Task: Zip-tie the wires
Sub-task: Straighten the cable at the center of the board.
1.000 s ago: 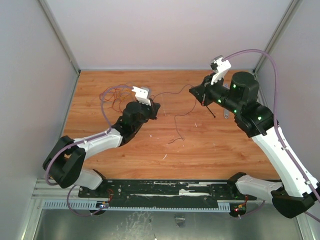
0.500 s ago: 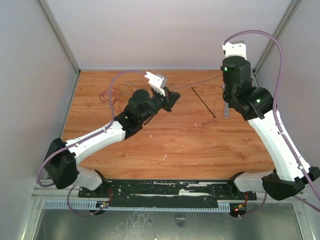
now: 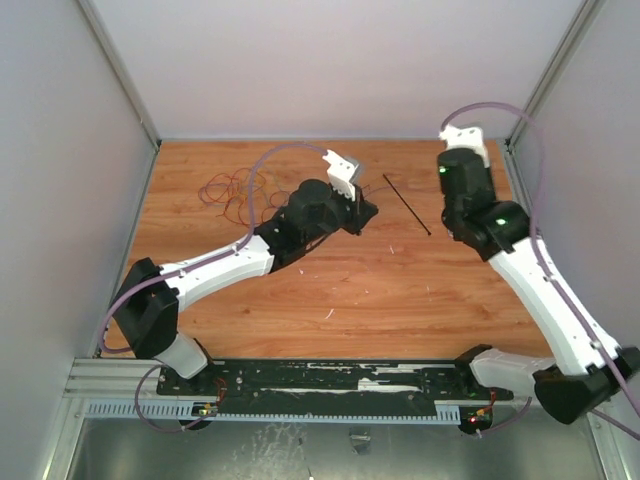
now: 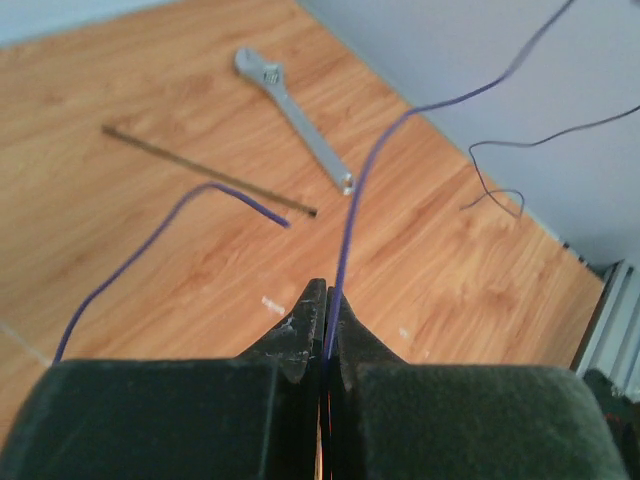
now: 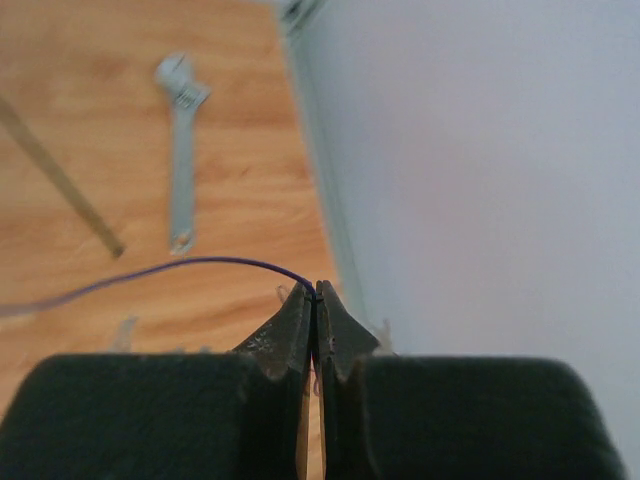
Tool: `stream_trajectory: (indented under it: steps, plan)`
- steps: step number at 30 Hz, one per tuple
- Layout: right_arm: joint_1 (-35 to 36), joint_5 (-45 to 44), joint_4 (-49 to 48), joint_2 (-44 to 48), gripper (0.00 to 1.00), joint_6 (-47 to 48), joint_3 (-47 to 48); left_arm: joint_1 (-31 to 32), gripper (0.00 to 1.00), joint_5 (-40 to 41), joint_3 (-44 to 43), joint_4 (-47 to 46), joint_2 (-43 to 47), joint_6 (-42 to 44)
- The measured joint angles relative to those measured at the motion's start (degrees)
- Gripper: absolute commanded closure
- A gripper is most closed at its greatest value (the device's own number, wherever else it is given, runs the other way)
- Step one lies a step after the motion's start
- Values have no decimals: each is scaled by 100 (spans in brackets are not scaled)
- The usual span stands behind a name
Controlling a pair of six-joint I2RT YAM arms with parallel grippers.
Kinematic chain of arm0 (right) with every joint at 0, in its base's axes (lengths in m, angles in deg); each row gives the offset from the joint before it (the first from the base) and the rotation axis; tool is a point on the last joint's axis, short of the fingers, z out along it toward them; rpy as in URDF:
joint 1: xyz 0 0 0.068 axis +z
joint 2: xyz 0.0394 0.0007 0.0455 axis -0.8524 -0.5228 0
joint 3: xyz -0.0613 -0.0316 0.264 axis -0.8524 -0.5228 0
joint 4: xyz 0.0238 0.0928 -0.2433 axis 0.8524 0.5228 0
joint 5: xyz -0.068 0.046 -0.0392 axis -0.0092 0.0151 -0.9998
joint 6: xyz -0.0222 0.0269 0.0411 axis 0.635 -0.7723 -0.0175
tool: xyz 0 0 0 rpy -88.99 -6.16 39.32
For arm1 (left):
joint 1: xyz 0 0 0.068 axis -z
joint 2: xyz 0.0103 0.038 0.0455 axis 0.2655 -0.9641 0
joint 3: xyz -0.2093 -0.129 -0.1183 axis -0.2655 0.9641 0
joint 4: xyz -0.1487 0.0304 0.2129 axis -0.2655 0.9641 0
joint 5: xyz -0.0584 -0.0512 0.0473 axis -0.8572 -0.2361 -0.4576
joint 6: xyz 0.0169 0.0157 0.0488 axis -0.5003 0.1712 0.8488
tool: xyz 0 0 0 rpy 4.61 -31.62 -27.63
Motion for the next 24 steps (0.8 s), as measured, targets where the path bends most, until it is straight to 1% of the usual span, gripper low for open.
stream_trajectory:
  steps: [3,5,6,9,12,15,19,21,24]
  plan:
    - [-26,962,22,-321,100,-575,-758,-79,100,39,321,267,59,-116]
    - [-20,1631,-72,-745,100,-890,-1303,-179,100,22,717,461,136,-258]
    - [-9,1904,-109,-953,97,-1012,-1539,-273,100,2,988,573,184,-350]
    - [33,2634,-179,-1399,78,-1290,-2011,-605,100,-15,1794,874,345,-568]
    - [33,3298,-376,-1456,57,-1434,-2227,-890,100,2,2529,1200,627,-752]
    - [33,3823,-636,-1364,36,-1488,-2312,-1003,100,4,2949,1432,984,-883]
    - [33,4489,-831,-1147,11,-1440,-2492,-1189,100,26,3215,1526,1384,-990]
    - [17,4824,-866,-1029,4,-1414,-2592,-1329,100,61,3305,1617,1521,-1005]
    - [-63,5276,-920,-831,1,-1397,-2708,-1495,100,142,3451,1786,1679,-1025]
